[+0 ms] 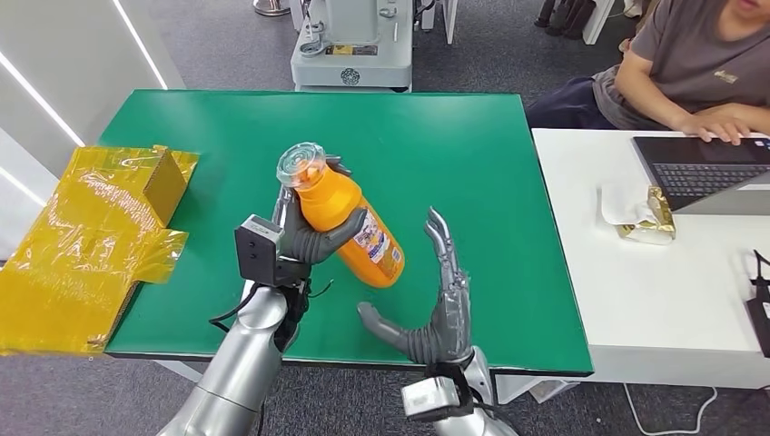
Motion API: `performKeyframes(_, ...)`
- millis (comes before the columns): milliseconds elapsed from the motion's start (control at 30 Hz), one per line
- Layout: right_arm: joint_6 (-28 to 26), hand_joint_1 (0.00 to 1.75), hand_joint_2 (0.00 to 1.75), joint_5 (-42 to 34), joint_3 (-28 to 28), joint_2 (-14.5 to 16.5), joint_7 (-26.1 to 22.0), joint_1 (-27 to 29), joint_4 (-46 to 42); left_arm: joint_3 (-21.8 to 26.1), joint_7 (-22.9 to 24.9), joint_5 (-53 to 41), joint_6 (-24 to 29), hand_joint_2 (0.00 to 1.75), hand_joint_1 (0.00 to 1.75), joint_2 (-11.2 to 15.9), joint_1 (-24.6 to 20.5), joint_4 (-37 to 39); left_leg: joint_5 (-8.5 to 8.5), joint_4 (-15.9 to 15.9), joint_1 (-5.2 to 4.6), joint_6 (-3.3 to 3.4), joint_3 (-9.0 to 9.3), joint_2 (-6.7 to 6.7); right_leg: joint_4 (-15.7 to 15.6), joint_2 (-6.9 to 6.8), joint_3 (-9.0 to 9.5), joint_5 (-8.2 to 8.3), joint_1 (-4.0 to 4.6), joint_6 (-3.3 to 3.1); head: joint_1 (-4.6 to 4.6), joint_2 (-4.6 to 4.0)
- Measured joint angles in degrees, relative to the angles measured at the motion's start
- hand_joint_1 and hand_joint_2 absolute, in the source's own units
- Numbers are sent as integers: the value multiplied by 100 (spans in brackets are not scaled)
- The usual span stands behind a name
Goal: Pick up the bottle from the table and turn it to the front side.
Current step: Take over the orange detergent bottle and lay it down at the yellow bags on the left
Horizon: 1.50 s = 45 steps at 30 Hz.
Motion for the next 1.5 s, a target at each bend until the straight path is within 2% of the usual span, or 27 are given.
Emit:
performKeyframes(133,12,0,175,96,2,-1,2,385,-425,118,35,-285,611,175,175,98,-58,2,-1,-1,1,-2,0,1,0,1,0,-2,0,0,0,0)
performKeyframes(300,-1,0,175,61,74,-8,2,604,-508,351,102,-495,725,175,175,316,-232,42,0,-1,1,-3,2,2,4,1,0,-1,1,-1,1,0)
performKeyframes(367,-2,0,175,35,102,-10,2,644,-509,399,198,-839,951,175,175,445,-351,79,1,-1,2,-3,2,2,5,2,0,-1,1,-2,1,0)
performKeyframes(600,68,0,175,-95,170,-11,2,677,-502,413,1196,-3368,2496,175,175,1149,-1222,580,5,-1,4,-9,3,2,8,2,0,1,3,-3,1,0)
performKeyframes(867,442,0,175,-34,52,9,2,714,-503,359,2474,-6032,3243,175,175,1928,-1925,1361,4,-1,4,-9,4,9,8,11,-2,0,3,-4,2,0)
performKeyframes(967,518,0,175,-50,-19,45,2,717,-503,298,2832,-6781,3379,175,175,2164,-2115,1688,4,-1,4,-9,4,8,7,10,-3,0,3,-4,1,0)
performKeyframes(1167,675,0,175,-14,-113,129,2,720,-502,152,3386,-7847,3267,175,175,2367,-2306,2324,4,-1,3,-9,4,8,7,10,-2,0,2,-4,2,0)
performKeyframes(1500,764,0,175,94,-181,173,2,881,-504,130,3297,-7895,2581,175,175,2464,-2178,3050,4,-3,4,-10,2,8,7,10,-3,-1,2,-4,3,0)
